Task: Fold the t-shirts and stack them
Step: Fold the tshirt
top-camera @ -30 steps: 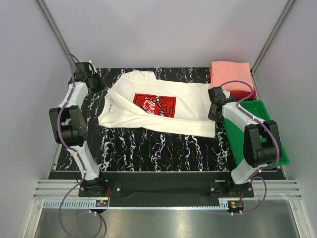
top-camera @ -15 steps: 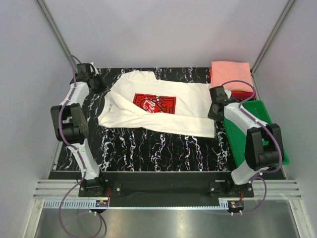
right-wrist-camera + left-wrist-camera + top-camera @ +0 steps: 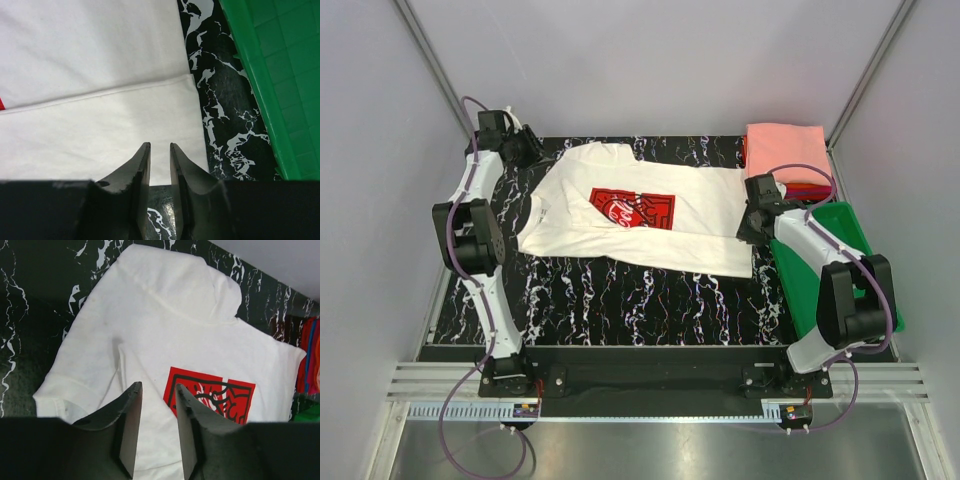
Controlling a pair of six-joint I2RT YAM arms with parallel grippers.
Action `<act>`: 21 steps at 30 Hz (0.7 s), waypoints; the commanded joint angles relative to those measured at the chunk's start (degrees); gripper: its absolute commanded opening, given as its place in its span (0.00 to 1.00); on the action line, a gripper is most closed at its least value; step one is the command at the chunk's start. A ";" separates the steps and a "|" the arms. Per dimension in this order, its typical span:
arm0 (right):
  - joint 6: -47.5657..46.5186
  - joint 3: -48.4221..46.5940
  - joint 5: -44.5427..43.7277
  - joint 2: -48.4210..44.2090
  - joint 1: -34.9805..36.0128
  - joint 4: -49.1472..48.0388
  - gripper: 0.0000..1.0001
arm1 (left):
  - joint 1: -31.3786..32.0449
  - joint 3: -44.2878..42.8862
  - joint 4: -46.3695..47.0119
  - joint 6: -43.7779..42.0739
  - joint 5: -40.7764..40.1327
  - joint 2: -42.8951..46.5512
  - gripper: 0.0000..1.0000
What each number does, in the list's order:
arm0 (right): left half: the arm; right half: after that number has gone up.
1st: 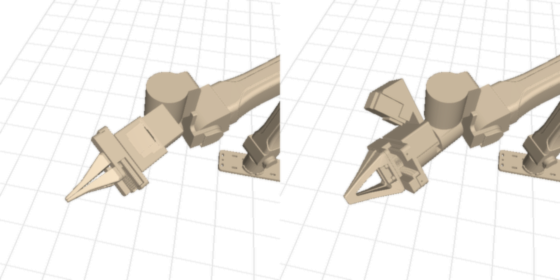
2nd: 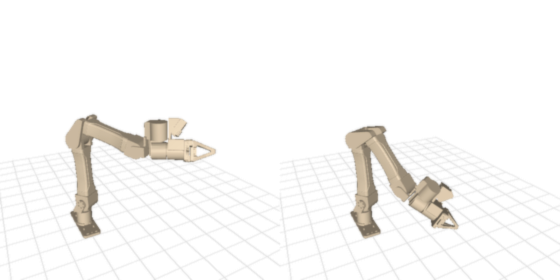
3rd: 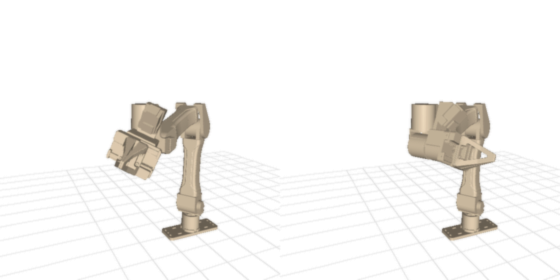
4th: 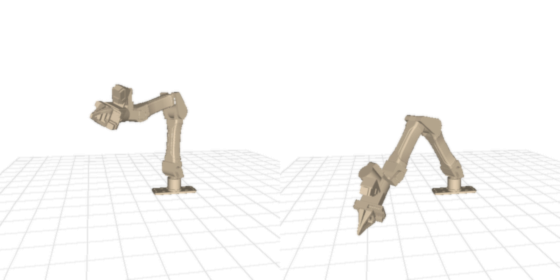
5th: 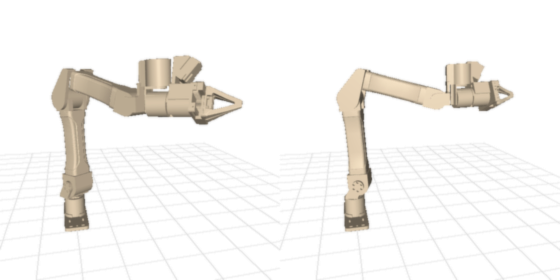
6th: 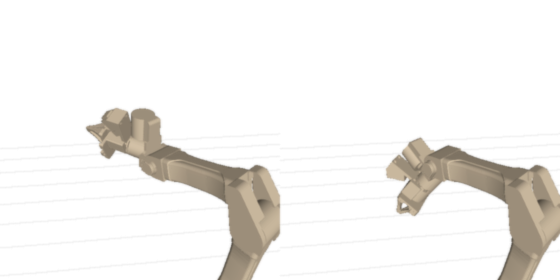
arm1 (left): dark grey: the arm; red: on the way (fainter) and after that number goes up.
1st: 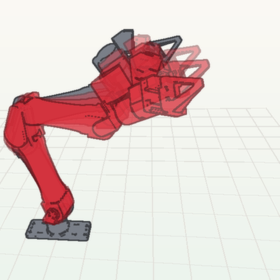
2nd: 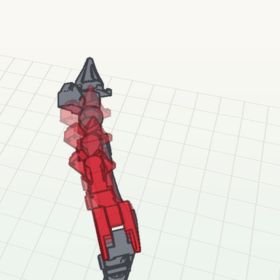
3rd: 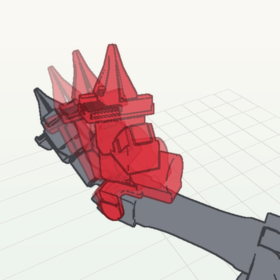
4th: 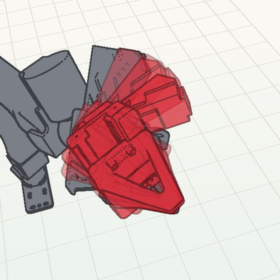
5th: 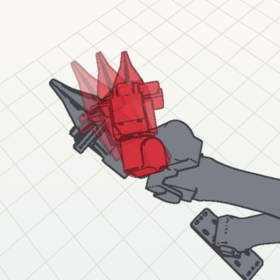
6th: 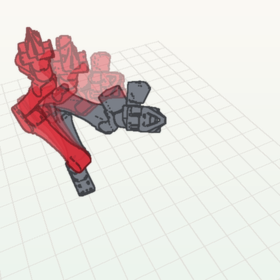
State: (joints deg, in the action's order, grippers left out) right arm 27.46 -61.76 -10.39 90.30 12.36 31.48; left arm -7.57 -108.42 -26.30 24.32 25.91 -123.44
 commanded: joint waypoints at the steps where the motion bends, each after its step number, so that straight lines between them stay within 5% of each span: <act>1: 1.71 0.93 3.00 -3.64 -0.14 -0.90 0.29 | -0.34 -1.98 -2.78 -1.46 -1.02 1.70 0.41; 5: 3.91 2.17 6.34 -4.17 0.38 -1.25 0.27 | -0.34 4.87 -5.33 -3.66 -9.11 9.60 0.43; 8: 4.53 2.34 6.97 -3.12 1.61 -1.86 0.27 | 0.10 20.72 -4.46 -1.39 -12.90 19.44 0.43; 12: 5.93 1.47 8.11 0.04 6.08 -3.53 0.24 | 3.44 39.31 8.41 2.22 -10.55 32.53 0.41; 21: 6.11 -2.93 8.73 9.45 13.30 -5.82 0.20 | 5.02 55.49 13.73 7.67 -11.05 32.21 0.39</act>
State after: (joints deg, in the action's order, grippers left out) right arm 33.26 -62.46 -1.89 98.61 24.82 27.64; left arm -2.66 -56.10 -18.33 29.10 16.12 -90.72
